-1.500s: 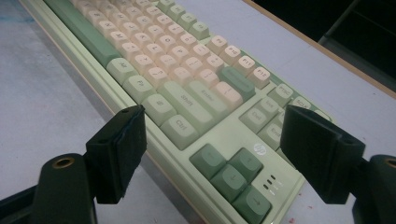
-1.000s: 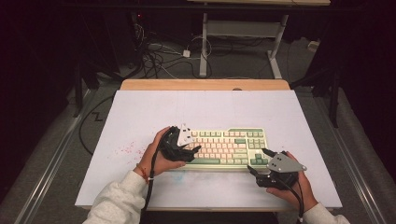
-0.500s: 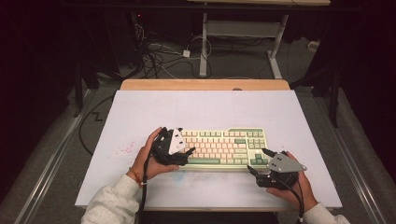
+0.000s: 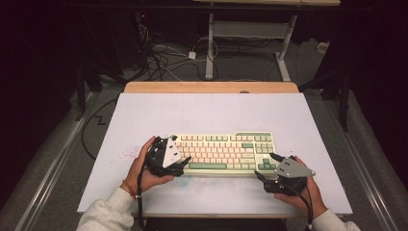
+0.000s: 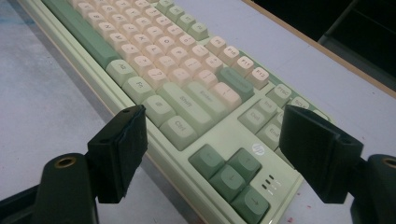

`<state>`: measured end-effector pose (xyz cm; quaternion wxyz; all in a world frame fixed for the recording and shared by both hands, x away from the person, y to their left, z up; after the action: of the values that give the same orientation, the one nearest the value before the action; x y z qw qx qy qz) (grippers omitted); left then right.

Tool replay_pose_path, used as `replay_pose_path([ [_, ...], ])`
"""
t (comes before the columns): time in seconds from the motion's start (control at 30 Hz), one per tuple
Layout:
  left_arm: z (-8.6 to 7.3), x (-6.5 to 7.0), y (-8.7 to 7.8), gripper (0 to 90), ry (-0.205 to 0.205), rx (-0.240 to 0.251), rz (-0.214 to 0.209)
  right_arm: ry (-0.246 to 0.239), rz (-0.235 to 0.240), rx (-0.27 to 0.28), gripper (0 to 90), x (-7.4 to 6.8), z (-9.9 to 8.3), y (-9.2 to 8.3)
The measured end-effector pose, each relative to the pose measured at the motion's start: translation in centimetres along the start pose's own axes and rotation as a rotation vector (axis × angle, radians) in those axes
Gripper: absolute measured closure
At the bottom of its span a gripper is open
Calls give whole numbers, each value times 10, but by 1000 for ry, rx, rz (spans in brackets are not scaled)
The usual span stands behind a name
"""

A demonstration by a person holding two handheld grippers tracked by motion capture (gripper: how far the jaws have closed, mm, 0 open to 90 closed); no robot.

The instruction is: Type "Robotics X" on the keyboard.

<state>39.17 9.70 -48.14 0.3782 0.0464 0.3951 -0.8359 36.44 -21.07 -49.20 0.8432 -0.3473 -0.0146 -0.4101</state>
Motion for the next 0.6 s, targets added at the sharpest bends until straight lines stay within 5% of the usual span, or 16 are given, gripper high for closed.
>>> replay_pose_path([
  [0.6, -36, -1, -13, 189, -39, -33, 41, 20, 14, -2, 275, 2, 4, 2],
])
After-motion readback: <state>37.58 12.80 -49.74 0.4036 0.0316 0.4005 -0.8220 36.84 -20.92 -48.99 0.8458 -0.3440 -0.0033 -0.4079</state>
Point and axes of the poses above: each handheld gripper's, and its own axes: y roughly forward along the jaws, z roughly out of its top, x roughly to its right, the point moved 8 cm from there along y, roughly forward along the jaws, and after that the axes turned 5 degrees about -x, right-handed, at the moved point
